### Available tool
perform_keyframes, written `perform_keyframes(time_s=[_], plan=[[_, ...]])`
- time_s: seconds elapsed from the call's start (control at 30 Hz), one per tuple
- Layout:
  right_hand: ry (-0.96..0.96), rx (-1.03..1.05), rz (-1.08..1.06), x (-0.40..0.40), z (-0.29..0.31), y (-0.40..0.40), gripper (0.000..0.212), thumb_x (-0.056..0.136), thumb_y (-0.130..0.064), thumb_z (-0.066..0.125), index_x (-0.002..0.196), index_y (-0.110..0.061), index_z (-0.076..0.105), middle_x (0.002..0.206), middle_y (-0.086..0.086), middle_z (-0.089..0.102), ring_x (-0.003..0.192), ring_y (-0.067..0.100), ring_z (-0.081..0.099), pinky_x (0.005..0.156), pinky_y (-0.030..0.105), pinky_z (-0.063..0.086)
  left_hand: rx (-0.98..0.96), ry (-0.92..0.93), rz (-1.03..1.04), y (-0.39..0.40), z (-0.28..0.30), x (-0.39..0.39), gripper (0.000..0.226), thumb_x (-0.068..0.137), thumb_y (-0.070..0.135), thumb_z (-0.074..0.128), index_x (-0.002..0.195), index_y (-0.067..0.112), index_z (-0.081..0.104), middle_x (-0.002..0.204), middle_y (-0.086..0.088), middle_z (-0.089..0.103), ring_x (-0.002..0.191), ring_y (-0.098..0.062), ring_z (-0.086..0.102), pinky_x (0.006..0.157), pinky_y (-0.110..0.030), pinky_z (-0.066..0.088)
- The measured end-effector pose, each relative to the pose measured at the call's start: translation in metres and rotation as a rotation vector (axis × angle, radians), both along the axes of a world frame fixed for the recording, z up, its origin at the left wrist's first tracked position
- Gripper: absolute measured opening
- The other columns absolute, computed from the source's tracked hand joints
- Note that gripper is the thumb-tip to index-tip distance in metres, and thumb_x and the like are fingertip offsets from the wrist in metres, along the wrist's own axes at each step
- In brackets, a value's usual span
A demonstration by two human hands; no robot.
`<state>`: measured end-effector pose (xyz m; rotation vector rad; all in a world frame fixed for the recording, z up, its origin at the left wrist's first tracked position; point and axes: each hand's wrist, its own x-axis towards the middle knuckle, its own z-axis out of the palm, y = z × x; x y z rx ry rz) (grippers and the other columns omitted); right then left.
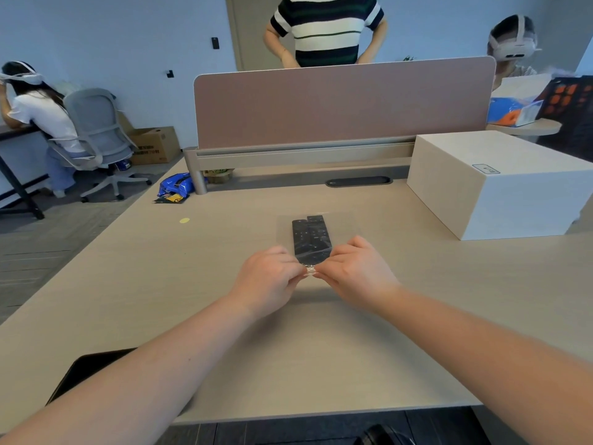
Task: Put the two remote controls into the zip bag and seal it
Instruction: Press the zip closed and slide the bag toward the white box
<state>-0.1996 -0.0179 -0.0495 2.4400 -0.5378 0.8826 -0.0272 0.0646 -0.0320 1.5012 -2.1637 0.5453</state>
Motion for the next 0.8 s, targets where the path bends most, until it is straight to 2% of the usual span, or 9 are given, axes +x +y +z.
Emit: perform_keyframes(time_s=[0.23,0.37,0.47,0.63,0.73,0.8], plan=[[0.008,-0.032,0.051,-0.008,0.000,0.002,0.027,0.086,-0.025,0.057,0.062,-0.020,0.067,0.056,-0.010,0.067,0.058,0.018,0.060,0.057,0.029,0.034,0.043,-0.018,-0.016,0.000,-0.001,0.000,0.029,0.081,0.027,0.047,0.067,0.018,0.071,0.061,0.007,0.069,0.062,-0.022,0.061,0.044,-0.020,0.047],[0.042,-0.064,0.084,-0.008,-0.001,0.003,0.024,0.082,-0.020,0.064,0.058,-0.017,0.063,0.050,-0.007,0.061,0.053,0.019,0.056,0.055,0.027,0.038,0.073,-0.043,-0.015,0.001,0.002,-0.004,0.012,0.071,0.010,0.066,0.060,0.015,0.064,0.056,0.002,0.063,0.060,-0.024,0.058,0.042,-0.024,0.045],[0.146,-0.053,0.059,-0.012,-0.003,0.003,0.016,0.069,-0.015,0.076,0.060,-0.017,0.064,0.048,-0.006,0.059,0.053,0.019,0.057,0.056,0.027,0.040,0.126,-0.075,-0.012,0.001,0.003,-0.006,0.019,0.062,0.005,0.075,0.058,0.016,0.061,0.055,0.003,0.061,0.059,-0.023,0.057,0.042,-0.022,0.042],[0.303,-0.027,-0.028,-0.023,0.000,0.001,0.021,0.050,-0.002,0.073,0.061,-0.018,0.064,0.048,-0.006,0.059,0.055,0.019,0.059,0.052,0.023,0.045,0.121,-0.083,-0.016,-0.001,0.000,-0.007,0.014,0.069,0.011,0.063,0.057,0.017,0.061,0.054,0.003,0.061,0.060,-0.023,0.060,0.041,-0.022,0.043],[0.335,0.001,-0.087,-0.045,0.000,-0.007,0.025,0.043,-0.001,0.073,0.062,-0.016,0.066,0.049,-0.005,0.061,0.054,0.019,0.060,0.050,0.023,0.045,0.091,-0.088,0.019,0.001,-0.003,0.003,0.026,0.075,0.021,0.044,0.058,0.018,0.064,0.055,0.005,0.063,0.061,-0.021,0.061,0.042,-0.020,0.043],[0.347,0.053,-0.131,-0.061,-0.002,-0.007,0.030,0.038,-0.001,0.077,0.063,-0.015,0.067,0.050,-0.004,0.062,0.052,0.019,0.061,0.047,0.022,0.045,0.070,-0.082,0.006,0.002,-0.005,0.006,0.032,0.077,0.025,0.041,0.059,0.019,0.066,0.055,0.006,0.063,0.061,-0.021,0.061,0.042,-0.019,0.042]])
